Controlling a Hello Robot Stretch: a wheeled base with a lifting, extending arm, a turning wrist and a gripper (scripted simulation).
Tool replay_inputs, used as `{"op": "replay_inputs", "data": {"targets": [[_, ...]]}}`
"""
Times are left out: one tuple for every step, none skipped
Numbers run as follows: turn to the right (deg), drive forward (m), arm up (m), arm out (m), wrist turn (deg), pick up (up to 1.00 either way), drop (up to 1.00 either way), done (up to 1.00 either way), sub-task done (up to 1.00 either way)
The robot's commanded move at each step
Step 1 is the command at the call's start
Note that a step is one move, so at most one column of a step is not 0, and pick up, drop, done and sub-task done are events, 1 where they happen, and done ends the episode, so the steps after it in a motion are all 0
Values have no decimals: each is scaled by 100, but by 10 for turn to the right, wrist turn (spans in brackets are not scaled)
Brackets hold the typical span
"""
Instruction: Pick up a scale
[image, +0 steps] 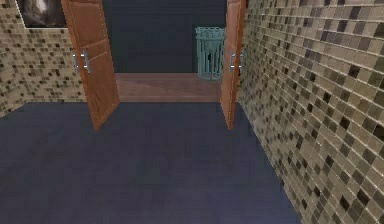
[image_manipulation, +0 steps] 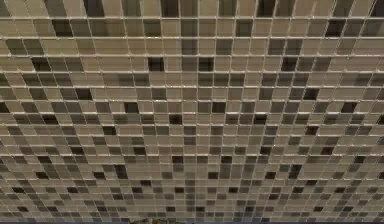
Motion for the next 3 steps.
{"op": "replay_inputs", "data": {"targets": [[0, 0, 12, 0, 0, 0, 0, 0, 0], [0, 0, 0, 24, 0, 0, 0, 0, 0], [0, 0, 0, 0, 450, 0, 0, 0, 0]]}}
